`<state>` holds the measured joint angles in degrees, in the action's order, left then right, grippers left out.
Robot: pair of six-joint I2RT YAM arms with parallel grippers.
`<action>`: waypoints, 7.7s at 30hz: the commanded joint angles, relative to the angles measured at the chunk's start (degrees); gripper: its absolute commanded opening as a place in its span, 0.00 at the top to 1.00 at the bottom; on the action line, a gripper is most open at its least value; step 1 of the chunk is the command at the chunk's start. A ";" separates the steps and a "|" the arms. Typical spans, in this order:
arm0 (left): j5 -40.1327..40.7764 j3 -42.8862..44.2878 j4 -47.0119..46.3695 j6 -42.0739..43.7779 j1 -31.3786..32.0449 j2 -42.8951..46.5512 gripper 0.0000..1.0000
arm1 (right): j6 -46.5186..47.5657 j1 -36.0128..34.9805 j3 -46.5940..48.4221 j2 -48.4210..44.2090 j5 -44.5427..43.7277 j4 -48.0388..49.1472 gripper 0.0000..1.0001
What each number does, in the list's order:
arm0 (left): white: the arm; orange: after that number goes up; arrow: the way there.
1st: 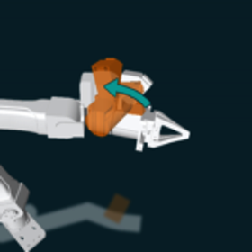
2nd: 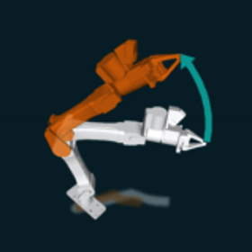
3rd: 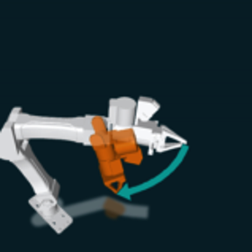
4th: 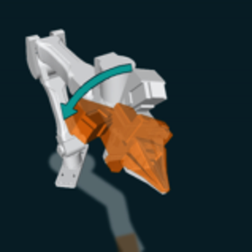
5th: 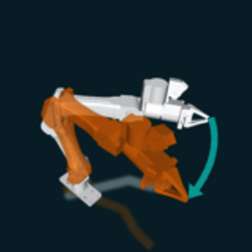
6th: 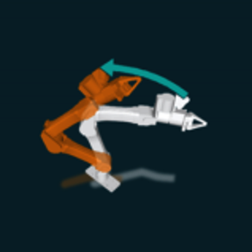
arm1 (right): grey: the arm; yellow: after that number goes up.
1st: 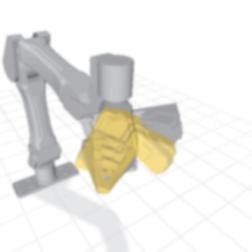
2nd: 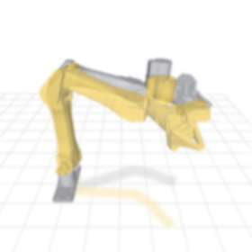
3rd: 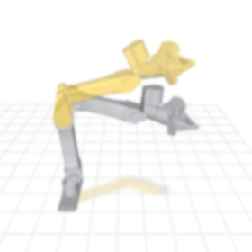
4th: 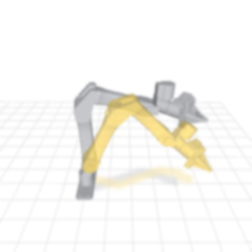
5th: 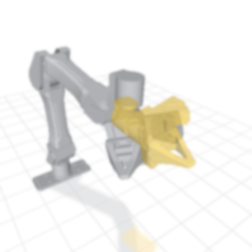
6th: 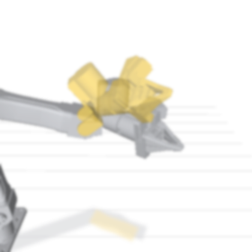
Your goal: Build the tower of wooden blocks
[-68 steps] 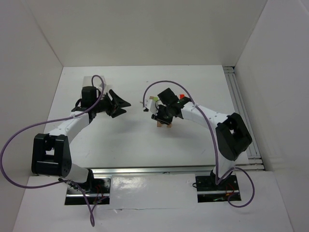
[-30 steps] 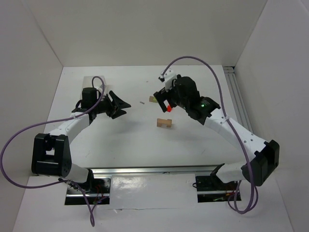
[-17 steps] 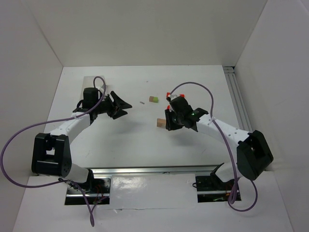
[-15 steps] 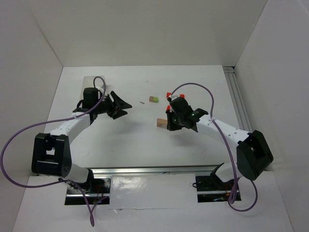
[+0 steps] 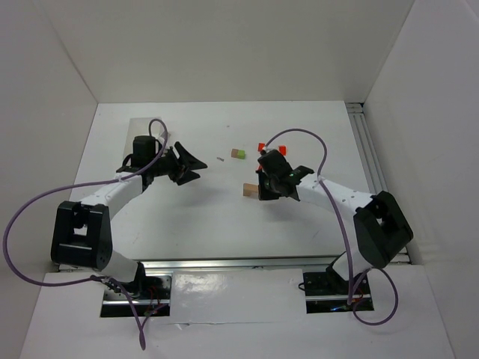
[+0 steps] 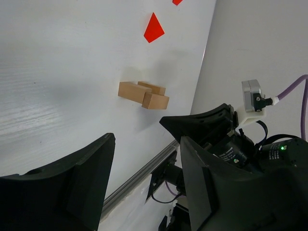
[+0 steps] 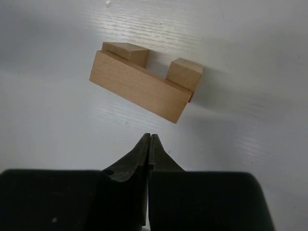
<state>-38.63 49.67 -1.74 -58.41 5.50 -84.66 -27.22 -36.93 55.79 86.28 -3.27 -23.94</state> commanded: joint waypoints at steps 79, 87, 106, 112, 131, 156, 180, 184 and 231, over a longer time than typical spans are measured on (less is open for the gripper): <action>-0.74 2.80 -2.48 1.28 2.24 -2.26 0.31 | -0.02 -1.83 7.32 7.15 -7.37 1.27 1.00; -0.74 2.80 -2.48 1.28 2.24 -2.26 0.31 | -0.55 -2.89 7.32 5.31 -6.31 0.13 1.00; 6.20 13.25 15.18 14.55 1.71 -2.26 0.30 | 8.50 4.14 38.76 23.65 -8.43 -7.07 0.62; 6.20 13.79 15.71 15.08 1.18 -2.26 0.30 | 9.12 5.20 53.36 37.19 -6.75 -10.42 0.50; 3.21 13.79 15.71 15.61 0.66 -5.07 0.30 | 8.59 7.83 55.49 45.38 -7.02 -10.51 0.50; 2.68 13.27 15.18 15.61 0.66 -4.55 0.30 | 8.59 9.42 56.09 45.03 -3.15 -8.75 0.35; 2.16 13.26 15.18 15.61 0.66 -4.02 0.30 | 9.12 8.37 61.72 51.09 -6.31 -10.68 0.53; 2.16 12.73 15.18 15.61 0.66 -4.02 0.31 | 9.12 8.36 61.72 49.87 -6.84 -10.07 0.72; 2.16 16.16 15.71 17.81 4.00 -8.59 0.31 | -4.68 9.42 9.52 5.21 -5.44 -8.05 0.78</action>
<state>-35.44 63.26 14.76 -41.95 9.17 -92.95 -31.70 -27.97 66.17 93.34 -9.15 -33.34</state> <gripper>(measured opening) 0.687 0.369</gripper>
